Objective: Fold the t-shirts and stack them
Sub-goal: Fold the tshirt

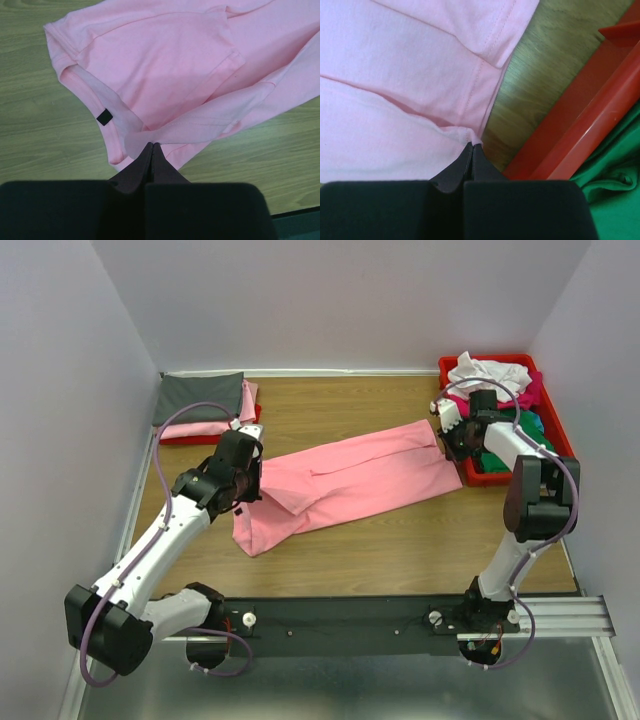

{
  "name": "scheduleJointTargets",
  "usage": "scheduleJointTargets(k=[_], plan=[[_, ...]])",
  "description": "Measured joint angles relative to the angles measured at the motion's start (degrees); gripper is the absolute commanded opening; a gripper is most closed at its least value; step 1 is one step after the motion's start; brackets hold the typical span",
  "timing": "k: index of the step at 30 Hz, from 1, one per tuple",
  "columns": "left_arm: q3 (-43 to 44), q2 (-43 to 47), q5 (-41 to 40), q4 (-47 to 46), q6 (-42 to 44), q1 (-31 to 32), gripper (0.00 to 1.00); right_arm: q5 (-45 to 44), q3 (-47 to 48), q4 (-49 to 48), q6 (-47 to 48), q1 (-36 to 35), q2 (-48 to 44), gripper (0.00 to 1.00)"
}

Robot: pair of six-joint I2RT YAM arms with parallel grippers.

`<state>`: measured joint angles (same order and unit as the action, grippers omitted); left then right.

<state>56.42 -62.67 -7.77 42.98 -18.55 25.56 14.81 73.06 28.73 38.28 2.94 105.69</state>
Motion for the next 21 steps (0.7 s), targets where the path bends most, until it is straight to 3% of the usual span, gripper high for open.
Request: scheduleJointTargets(k=[21], plan=[[-0.3, 0.6, 0.6, 0.1, -0.6, -0.1, 0.00, 0.3, 3.1, -0.4, -0.8, -0.3, 3.0, 0.02]])
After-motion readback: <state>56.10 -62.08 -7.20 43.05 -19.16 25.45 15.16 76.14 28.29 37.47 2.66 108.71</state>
